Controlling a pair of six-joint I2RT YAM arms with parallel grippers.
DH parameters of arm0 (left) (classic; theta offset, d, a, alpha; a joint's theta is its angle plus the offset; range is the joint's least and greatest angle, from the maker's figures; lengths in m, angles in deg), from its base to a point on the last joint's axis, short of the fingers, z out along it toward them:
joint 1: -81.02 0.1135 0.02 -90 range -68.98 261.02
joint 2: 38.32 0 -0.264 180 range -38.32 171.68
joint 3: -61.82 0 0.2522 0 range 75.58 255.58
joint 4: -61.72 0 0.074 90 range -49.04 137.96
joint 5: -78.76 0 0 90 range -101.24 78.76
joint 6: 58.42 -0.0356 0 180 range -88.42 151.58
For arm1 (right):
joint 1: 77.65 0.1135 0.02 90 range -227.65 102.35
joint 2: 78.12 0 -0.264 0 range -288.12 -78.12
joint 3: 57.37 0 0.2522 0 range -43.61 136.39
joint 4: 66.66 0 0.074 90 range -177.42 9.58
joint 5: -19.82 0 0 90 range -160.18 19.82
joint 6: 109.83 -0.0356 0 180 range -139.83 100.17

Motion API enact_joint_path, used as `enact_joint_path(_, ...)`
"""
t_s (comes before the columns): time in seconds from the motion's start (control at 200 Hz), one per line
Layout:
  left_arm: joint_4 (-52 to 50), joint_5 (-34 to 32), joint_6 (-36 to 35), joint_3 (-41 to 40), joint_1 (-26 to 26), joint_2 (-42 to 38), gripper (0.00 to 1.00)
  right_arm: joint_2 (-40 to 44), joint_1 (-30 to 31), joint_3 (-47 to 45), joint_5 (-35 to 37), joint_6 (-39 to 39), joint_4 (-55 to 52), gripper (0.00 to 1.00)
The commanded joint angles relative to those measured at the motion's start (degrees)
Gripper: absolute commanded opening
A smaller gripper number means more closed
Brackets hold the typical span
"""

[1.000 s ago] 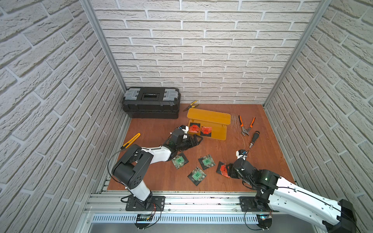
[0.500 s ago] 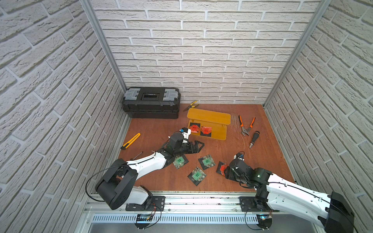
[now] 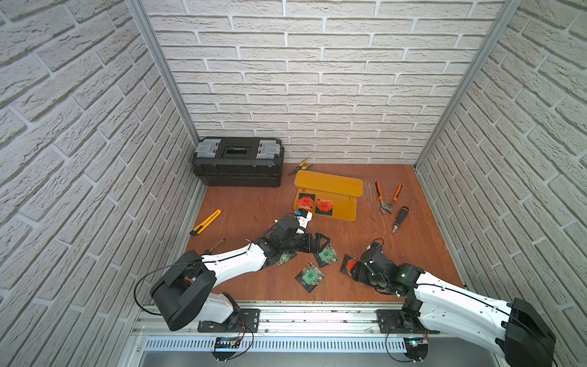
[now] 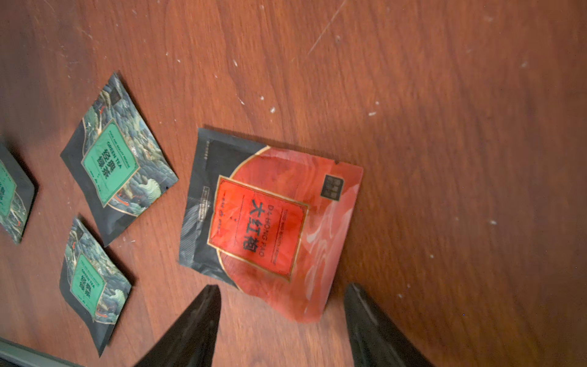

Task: Place the tea bags on the shelf by color
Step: Move the tea bag to the center of the board.

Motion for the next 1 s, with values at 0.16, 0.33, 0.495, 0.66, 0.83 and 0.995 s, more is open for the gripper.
enact_joint_path(0.16,2.0,-1.0,-1.3,1.4,-2.6,2.2,0.98,-2.8,-2.3,-0.1,-1.2,2.0,5.6,0.67)
enact_joint_path(0.33,2.4,-1.2,-1.2,1.3,-3.8,3.4,0.98,-5.5,-4.1,1.0,-1.6,4.4,7.9,0.66)
enact_joint_path(0.495,3.2,-1.1,-0.8,1.3,-4.6,4.8,0.98,-9.2,-6.5,2.9,-3.1,7.2,10.7,0.65)
enact_joint_path(0.66,4.1,-0.9,-0.9,1.7,-5.6,6.4,0.97,-13.7,-7.9,5.7,-4.7,9.6,12.6,0.65)
enact_joint_path(0.83,4.8,-0.5,-1.0,2.1,-6.4,7.8,0.96,-16.6,-8.6,8.2,-5.8,11.2,13.5,0.64)
enact_joint_path(0.995,5.0,-0.2,-1.3,2.6,-6.8,8.4,0.95,-15.9,-9.0,9.3,-5.7,11.8,11.5,0.63)
